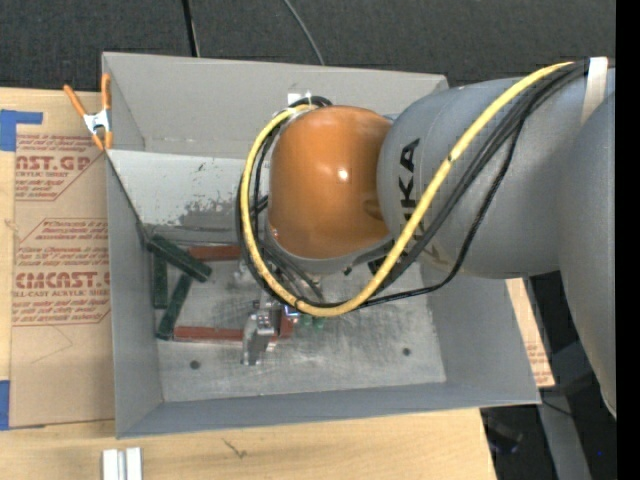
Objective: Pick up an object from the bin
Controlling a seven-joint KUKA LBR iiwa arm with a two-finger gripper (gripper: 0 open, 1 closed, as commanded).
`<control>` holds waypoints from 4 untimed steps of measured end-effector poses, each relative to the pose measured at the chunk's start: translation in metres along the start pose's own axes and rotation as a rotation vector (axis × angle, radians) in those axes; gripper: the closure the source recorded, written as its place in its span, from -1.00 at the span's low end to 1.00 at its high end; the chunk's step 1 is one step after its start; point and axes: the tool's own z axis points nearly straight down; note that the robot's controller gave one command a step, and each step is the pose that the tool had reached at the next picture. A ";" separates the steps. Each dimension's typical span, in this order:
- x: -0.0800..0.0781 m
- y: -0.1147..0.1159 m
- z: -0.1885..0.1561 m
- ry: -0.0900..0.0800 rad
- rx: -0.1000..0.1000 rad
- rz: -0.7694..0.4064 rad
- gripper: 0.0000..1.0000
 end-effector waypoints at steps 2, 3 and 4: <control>-0.011 -0.004 0.051 -0.008 -0.001 -0.011 -1.00; -0.038 -0.046 0.145 -0.025 -0.008 0.162 1.00; -0.038 -0.046 0.145 -0.025 -0.008 0.162 1.00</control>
Offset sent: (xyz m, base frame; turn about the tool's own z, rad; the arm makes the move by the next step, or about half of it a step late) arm 0.0259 -0.0138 -0.1393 -0.0261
